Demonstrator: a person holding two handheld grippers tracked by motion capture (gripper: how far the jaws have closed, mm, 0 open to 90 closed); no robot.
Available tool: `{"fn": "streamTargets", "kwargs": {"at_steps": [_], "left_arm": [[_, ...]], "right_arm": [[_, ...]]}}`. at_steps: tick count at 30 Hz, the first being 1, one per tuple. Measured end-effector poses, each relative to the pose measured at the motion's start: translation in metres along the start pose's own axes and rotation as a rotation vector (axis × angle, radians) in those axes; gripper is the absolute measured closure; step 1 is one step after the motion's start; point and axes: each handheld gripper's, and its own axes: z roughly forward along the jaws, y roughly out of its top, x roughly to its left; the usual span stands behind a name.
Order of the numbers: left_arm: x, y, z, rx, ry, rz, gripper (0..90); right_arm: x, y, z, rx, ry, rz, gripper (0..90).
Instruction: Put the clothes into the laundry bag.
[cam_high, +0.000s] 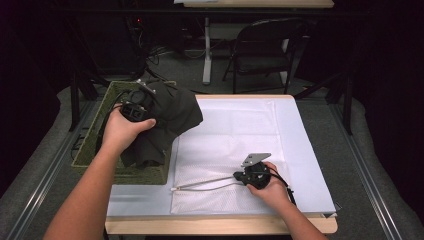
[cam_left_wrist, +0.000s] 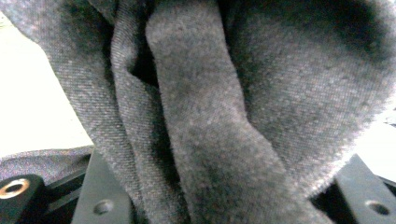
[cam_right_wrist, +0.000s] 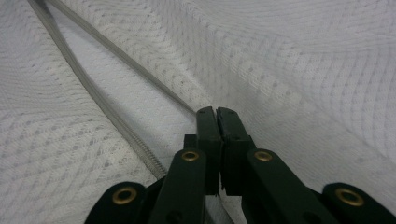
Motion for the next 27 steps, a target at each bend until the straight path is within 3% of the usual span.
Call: {"fn": "streamTargets", "kwargs": {"at_steps": [11, 16, 22, 27], "left_arm": [[-0.026, 0.010, 0.007, 0.002, -0.021, 0.062, 45.8], [-0.037, 0.011, 0.016, 0.004, -0.031, 0.088, 45.8], [-0.043, 0.010, 0.020, 0.013, -0.028, 0.106, 45.8], [-0.045, 0.005, 0.020, 0.002, -0.046, 0.103, 45.8]], "right_arm": [[-0.005, 0.004, -0.004, -0.011, 0.027, 0.019, 88.7], [-0.012, 0.010, -0.004, 0.012, 0.047, 0.035, 88.8], [-0.018, 0.016, -0.006, -0.002, 0.074, 0.062, 88.8], [-0.023, 0.023, -0.008, -0.012, 0.070, 0.062, 88.8]]}}
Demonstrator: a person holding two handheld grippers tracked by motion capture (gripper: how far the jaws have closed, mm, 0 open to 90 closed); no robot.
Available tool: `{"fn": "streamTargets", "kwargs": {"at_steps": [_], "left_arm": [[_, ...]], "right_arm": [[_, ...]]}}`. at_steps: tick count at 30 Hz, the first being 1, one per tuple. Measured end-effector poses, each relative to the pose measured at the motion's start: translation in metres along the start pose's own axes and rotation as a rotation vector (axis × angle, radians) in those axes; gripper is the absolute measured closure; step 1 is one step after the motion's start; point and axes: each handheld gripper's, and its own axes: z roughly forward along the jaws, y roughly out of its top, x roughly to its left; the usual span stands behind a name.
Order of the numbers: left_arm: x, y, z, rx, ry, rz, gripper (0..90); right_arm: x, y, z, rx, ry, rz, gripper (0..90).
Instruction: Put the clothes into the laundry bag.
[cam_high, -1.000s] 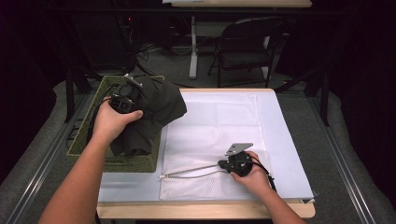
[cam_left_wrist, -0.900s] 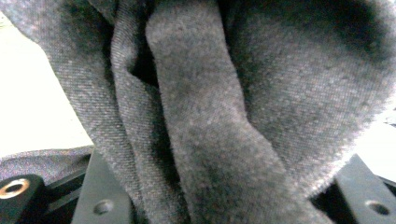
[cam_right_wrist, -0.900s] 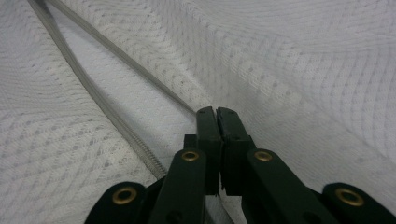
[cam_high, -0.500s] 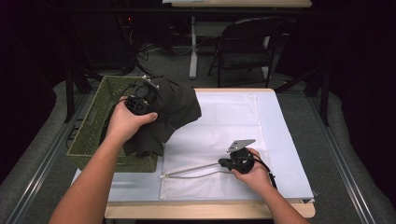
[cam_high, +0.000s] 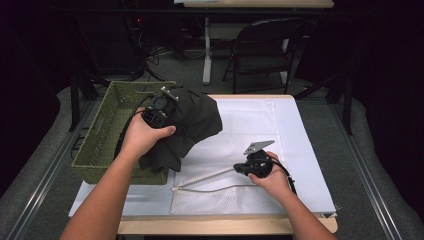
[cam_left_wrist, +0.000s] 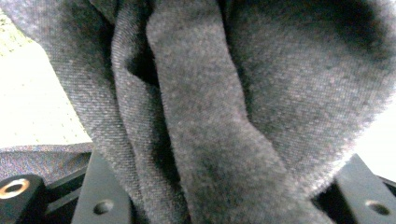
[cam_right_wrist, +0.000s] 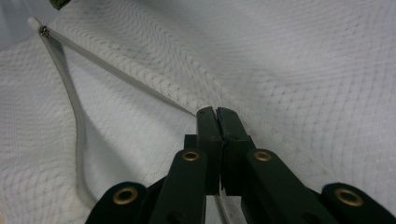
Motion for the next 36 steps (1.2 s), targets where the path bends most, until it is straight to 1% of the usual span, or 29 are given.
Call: {"fn": "streamTargets", "kwargs": {"at_steps": [7, 10, 12, 14, 16, 17, 18, 19, 22, 23, 25, 31, 33, 36], "left_arm": [[-0.006, -0.008, -0.006, -0.012, -0.008, 0.001, 45.8], [-0.008, -0.010, -0.007, -0.019, -0.004, 0.001, 45.8], [-0.009, -0.012, -0.009, -0.020, -0.013, 0.002, 45.8], [-0.010, -0.013, -0.009, -0.019, -0.011, 0.003, 45.8], [-0.010, -0.015, -0.008, -0.022, -0.013, 0.001, 45.8], [-0.011, -0.016, -0.008, -0.021, -0.014, -0.002, 45.8], [-0.011, -0.016, -0.008, -0.021, -0.014, -0.002, 45.8], [-0.012, -0.017, -0.007, -0.022, -0.013, -0.006, 45.8], [-0.012, -0.019, -0.007, -0.024, -0.013, -0.003, 45.8], [-0.013, -0.020, -0.006, -0.023, -0.014, -0.008, 45.8], [-0.015, -0.021, -0.006, -0.021, -0.013, -0.006, 45.8], [-0.020, -0.025, -0.007, -0.022, -0.014, 0.000, 45.8], [-0.023, -0.027, -0.008, -0.026, -0.017, -0.002, 45.8], [-0.025, -0.027, -0.008, -0.025, -0.016, 0.004, 45.8]], "right_arm": [[-0.009, 0.015, 0.002, 0.004, -0.010, -0.015, 88.8], [-0.012, 0.018, 0.003, 0.003, -0.005, -0.015, 88.8], [-0.015, 0.020, 0.004, 0.003, -0.002, -0.007, 88.8], [-0.019, 0.025, 0.004, 0.003, -0.005, -0.005, 88.8], [-0.021, 0.025, 0.004, -0.006, -0.007, -0.009, 88.9], [-0.024, 0.027, 0.005, -0.001, -0.008, 0.000, 88.9], [-0.024, 0.027, 0.005, -0.001, -0.008, 0.000, 88.9], [-0.028, 0.029, 0.007, -0.002, -0.007, 0.006, 88.8], [-0.030, 0.030, 0.009, -0.002, -0.006, 0.006, 88.8], [-0.032, 0.033, 0.011, 0.000, -0.012, 0.010, 88.8], [-0.034, 0.034, 0.012, -0.004, -0.003, 0.016, 88.9], [-0.034, 0.036, 0.016, 0.000, -0.013, 0.011, 88.9], [-0.037, 0.034, 0.015, -0.012, -0.010, 0.026, 88.9], [-0.038, 0.034, 0.014, -0.021, -0.008, 0.035, 88.9]]}}
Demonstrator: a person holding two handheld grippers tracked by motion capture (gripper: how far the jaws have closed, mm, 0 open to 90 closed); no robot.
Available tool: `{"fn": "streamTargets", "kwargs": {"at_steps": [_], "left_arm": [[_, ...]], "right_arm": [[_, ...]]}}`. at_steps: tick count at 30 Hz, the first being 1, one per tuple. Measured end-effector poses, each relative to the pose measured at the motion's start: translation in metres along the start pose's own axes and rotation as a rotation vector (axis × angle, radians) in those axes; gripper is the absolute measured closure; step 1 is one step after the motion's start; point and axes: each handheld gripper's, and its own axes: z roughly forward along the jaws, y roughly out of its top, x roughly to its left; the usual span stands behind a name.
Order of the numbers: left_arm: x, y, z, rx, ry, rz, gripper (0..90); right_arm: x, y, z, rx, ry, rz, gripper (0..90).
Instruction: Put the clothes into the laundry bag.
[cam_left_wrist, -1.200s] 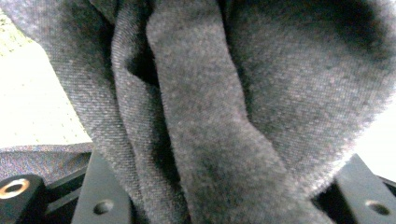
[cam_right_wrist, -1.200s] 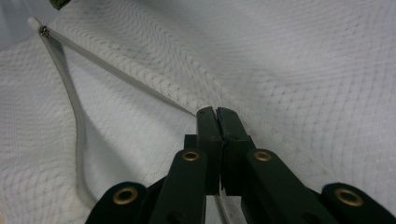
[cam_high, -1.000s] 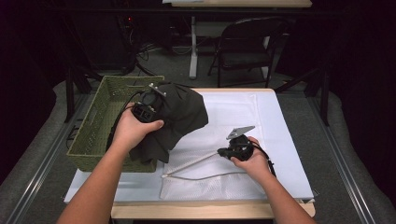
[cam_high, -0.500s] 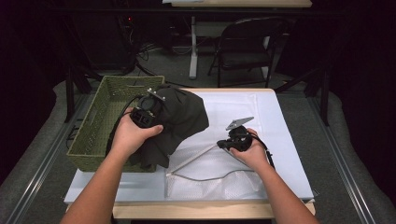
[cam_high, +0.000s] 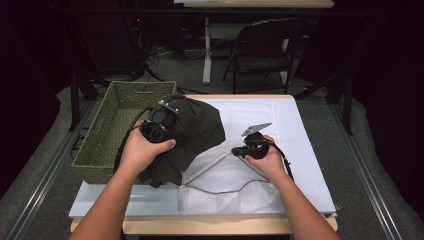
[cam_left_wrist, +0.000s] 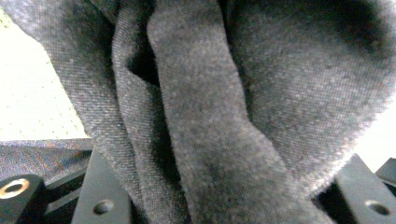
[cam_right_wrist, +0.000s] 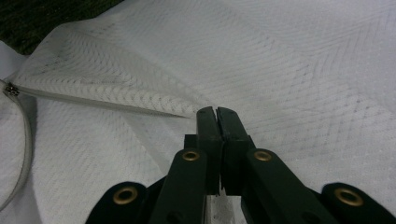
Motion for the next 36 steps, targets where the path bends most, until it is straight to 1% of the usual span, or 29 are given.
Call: {"fn": "streamTargets", "kwargs": {"at_steps": [4, 5, 8, 9, 10, 12, 16, 18, 19, 20, 24, 25, 26, 27, 28, 30, 31, 34, 35, 36], "left_arm": [[-0.005, -0.001, -0.001, 0.003, -0.001, 0.008, 45.8], [-0.007, -0.002, -0.001, 0.004, -0.002, 0.014, 45.8], [-0.011, -0.003, -0.001, 0.001, -0.004, 0.014, 45.8], [-0.013, -0.003, -0.002, 0.004, -0.005, 0.025, 45.8], [-0.013, -0.003, -0.002, 0.004, -0.005, 0.025, 45.8], [-0.015, -0.004, -0.002, 0.004, -0.006, 0.029, 45.8], [-0.020, -0.006, -0.001, 0.001, -0.014, 0.033, 45.8], [-0.023, -0.006, -0.001, 0.000, -0.015, 0.039, 45.8], [-0.024, -0.006, -0.001, 0.001, -0.016, 0.044, 45.8], [-0.027, -0.006, -0.001, 0.003, -0.017, 0.053, 45.8], [-0.033, -0.008, -0.002, -0.003, -0.026, 0.060, 45.8], [-0.036, -0.009, -0.001, 0.002, -0.026, 0.074, 45.8], [-0.036, -0.009, -0.001, 0.002, -0.026, 0.074, 45.8], [-0.039, -0.010, 0.000, -0.004, -0.029, 0.068, 45.8], [-0.040, -0.011, 0.000, 0.003, -0.031, 0.081, 45.8], [-0.043, -0.012, 0.001, -0.001, -0.039, 0.086, 45.8], [-0.047, -0.015, 0.002, -0.003, -0.039, 0.096, 45.8], [-0.050, -0.018, 0.002, -0.007, -0.029, 0.103, 45.8], [-0.051, -0.020, 0.002, -0.011, -0.038, 0.100, 45.8], [-0.051, -0.020, 0.002, -0.011, -0.038, 0.100, 45.8]], "right_arm": [[0.000, 0.001, -0.002, -0.008, 0.004, 0.005, 88.9], [-0.001, 0.002, -0.002, -0.011, 0.005, -0.002, 88.9], [-0.002, 0.004, -0.002, -0.011, 0.004, -0.002, 88.9], [-0.002, 0.004, -0.003, -0.012, 0.002, 0.012, 88.8], [-0.002, 0.004, -0.003, -0.012, 0.002, 0.012, 88.8], [-0.005, 0.005, -0.003, -0.017, -0.004, -0.008, 88.9], [-0.009, 0.006, -0.007, -0.026, -0.011, 0.012, 88.9], [-0.010, 0.006, -0.007, -0.033, -0.010, 0.008, 88.9], [-0.011, 0.006, -0.008, -0.036, -0.005, 0.014, 88.9], [-0.011, 0.006, -0.008, -0.036, -0.005, 0.014, 88.9], [-0.011, 0.006, -0.007, -0.034, -0.002, 0.016, 88.9], [-0.011, 0.006, -0.007, -0.036, -0.001, 0.012, 88.9], [-0.011, 0.006, -0.007, -0.036, -0.001, 0.012, 88.9], [-0.010, 0.006, -0.007, -0.037, 0.000, 0.010, 88.9], [-0.010, 0.006, -0.008, -0.037, 0.000, 0.010, 88.9], [-0.010, 0.006, -0.008, -0.036, 0.000, 0.011, 88.9], [-0.010, 0.006, -0.008, -0.035, -0.001, 0.009, 88.9], [-0.010, 0.006, -0.007, -0.036, 0.001, 0.009, 88.9], [-0.010, 0.007, -0.007, -0.036, 0.004, 0.013, 88.9], [-0.010, 0.007, -0.007, -0.036, 0.004, 0.013, 88.9]]}}
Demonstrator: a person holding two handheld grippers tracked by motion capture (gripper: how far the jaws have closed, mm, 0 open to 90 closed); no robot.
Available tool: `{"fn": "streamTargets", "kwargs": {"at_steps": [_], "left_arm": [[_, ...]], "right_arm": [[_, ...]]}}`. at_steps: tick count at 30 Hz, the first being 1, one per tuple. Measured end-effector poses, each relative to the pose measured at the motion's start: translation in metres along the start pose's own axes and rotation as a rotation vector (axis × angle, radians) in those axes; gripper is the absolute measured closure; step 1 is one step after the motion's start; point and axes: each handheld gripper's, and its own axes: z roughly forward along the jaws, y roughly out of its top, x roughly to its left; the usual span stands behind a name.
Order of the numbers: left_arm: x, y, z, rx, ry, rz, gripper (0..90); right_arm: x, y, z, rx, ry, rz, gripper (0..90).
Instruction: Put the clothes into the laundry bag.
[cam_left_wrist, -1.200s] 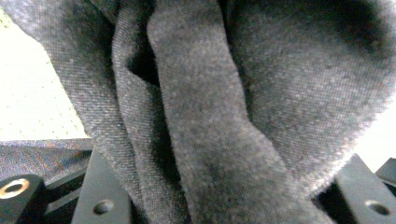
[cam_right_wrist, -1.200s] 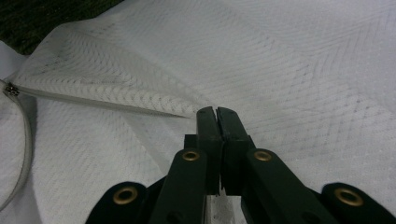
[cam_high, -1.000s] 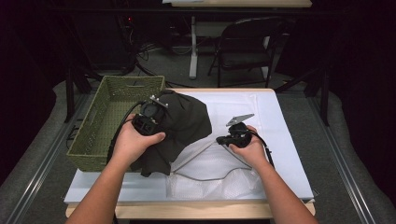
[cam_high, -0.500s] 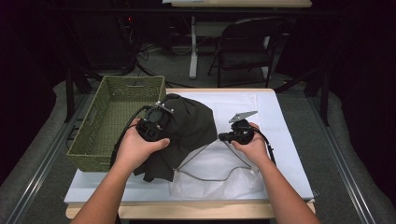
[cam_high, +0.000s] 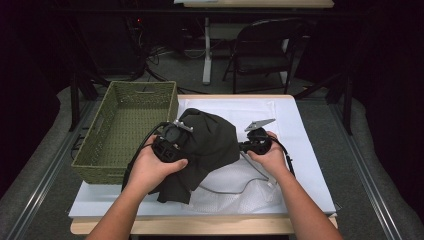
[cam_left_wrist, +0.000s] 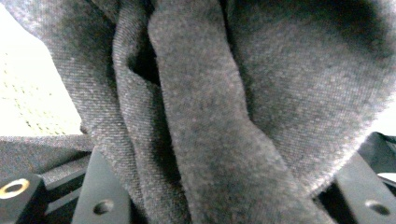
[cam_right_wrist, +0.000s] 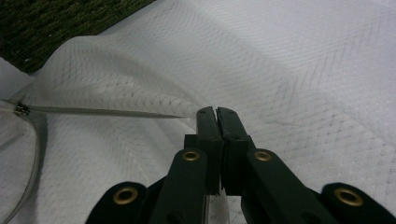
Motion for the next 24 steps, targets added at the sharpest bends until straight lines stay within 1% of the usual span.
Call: {"fn": "streamTargets", "kwargs": {"at_steps": [1, 4, 5, 6, 7, 9, 11, 12, 13, 16, 17, 19, 21, 22, 23, 24], "left_arm": [[0.000, -0.001, 0.000, -0.001, 0.001, 0.001, 45.9], [-0.002, -0.004, 0.001, 0.001, -0.001, 0.004, 45.8], [-0.002, -0.005, 0.002, 0.008, -0.008, 0.010, 45.8], [-0.002, -0.005, 0.002, 0.008, -0.008, 0.010, 45.8], [-0.003, -0.006, 0.004, 0.003, -0.008, 0.006, 45.9], [-0.004, -0.007, 0.005, -0.002, -0.015, -0.002, 45.8], [-0.004, -0.008, 0.006, -0.003, -0.013, 0.004, 45.9], [-0.004, -0.008, 0.007, -0.002, -0.015, 0.001, 45.9], [-0.005, -0.008, 0.007, -0.002, -0.018, 0.007, 45.9], [-0.007, -0.009, 0.008, -0.001, -0.018, 0.013, 45.9], [-0.009, -0.010, 0.008, -0.003, -0.017, 0.015, 45.9], [-0.012, -0.010, 0.010, 0.003, -0.028, 0.023, 45.9], [-0.017, -0.009, 0.013, -0.002, -0.034, 0.028, 45.9], [-0.017, -0.009, 0.013, -0.002, -0.034, 0.028, 45.9], [-0.020, -0.009, 0.015, 0.001, -0.048, 0.031, 45.9], [-0.020, -0.009, 0.015, 0.001, -0.048, 0.031, 45.9]], "right_arm": [[0.000, 0.002, 0.000, 0.006, -0.004, 0.002, 88.9], [-0.002, 0.006, 0.002, 0.001, -0.006, -0.001, 88.9], [-0.005, 0.010, 0.004, 0.010, -0.007, 0.006, 88.9], [-0.005, 0.010, 0.004, 0.010, -0.007, 0.006, 88.9], [-0.008, 0.015, 0.007, 0.025, 0.000, 0.013, 88.9], [-0.010, 0.017, 0.008, 0.027, 0.004, 0.014, 88.9], [-0.016, 0.021, 0.011, 0.037, 0.007, 0.034, 88.9], [-0.016, 0.021, 0.011, 0.037, 0.007, 0.034, 88.9], [-0.020, 0.023, 0.012, 0.041, 0.015, 0.042, 88.9], [-0.021, 0.025, 0.013, 0.044, 0.013, 0.049, 88.9], [-0.022, 0.026, 0.012, 0.033, 0.017, 0.057, 89.0], [-0.024, 0.028, 0.012, 0.025, 0.023, 0.074, 89.0], [-0.024, 0.031, 0.011, 0.029, 0.020, 0.063, 89.0], [-0.024, 0.031, 0.011, 0.029, 0.020, 0.063, 89.0], [-0.023, 0.032, 0.009, 0.021, 0.018, 0.061, 89.0], [-0.023, 0.032, 0.009, 0.021, 0.018, 0.061, 89.0]]}}
